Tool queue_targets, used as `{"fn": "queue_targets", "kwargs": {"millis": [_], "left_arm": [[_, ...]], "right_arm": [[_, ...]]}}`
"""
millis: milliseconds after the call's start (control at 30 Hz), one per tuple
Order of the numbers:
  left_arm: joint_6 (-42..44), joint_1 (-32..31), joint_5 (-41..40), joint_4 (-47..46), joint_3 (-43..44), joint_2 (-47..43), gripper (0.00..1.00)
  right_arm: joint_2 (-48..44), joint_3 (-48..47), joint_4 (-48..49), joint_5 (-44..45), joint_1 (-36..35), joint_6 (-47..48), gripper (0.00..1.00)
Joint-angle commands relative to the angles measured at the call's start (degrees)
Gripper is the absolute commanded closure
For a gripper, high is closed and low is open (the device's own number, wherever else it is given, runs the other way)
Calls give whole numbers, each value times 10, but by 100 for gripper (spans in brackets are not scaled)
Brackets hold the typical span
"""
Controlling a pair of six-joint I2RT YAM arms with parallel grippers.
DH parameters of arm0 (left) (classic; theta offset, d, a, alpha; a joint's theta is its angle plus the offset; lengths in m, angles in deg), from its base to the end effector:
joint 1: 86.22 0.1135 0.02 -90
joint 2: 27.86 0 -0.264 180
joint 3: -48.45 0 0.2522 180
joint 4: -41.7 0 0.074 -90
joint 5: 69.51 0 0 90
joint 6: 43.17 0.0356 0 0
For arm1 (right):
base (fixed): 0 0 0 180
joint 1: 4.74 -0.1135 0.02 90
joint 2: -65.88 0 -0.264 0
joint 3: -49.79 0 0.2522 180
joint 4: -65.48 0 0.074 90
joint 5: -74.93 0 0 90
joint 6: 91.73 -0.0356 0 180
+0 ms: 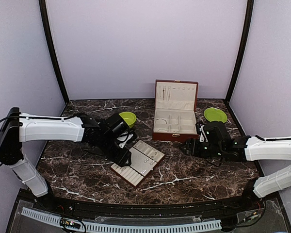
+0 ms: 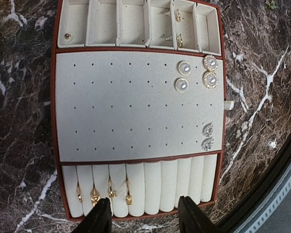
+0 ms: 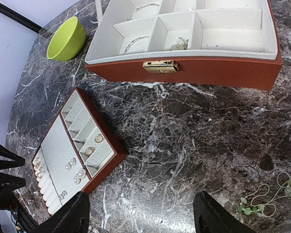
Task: Organize the mixed jewelry
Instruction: Place the ring in the ring tray, then adjust the ring on the ring tray.
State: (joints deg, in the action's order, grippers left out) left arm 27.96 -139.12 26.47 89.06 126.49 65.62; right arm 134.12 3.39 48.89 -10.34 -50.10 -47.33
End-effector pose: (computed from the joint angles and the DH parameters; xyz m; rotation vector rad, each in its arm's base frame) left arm 0.1956 -0.2647 0.2126 0.8447 2.6407 -0.5105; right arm 0.1721 0.1701 0.1968 0.0518 2.3516 0.7419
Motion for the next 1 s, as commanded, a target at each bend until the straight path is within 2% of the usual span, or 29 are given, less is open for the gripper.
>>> {"fn": "queue_targets", "kwargs": {"millis": [0,100,500,967], "left_arm": [[-8,-2,-17,18,12,-36,50],[-9,-2,-20,16,10,-46,51],[-20,-2,-28,0,-15,-48,76],[-13,-2,-24,-15,-24,-9,89]], "right_arm": [[-9,-2,13,5,4,-5,26],[-8,-3,13,5,3,-6,26],[-5,-1,20,0,4,-12,26],[3,-1,26,-4,3,-15,26]]}}
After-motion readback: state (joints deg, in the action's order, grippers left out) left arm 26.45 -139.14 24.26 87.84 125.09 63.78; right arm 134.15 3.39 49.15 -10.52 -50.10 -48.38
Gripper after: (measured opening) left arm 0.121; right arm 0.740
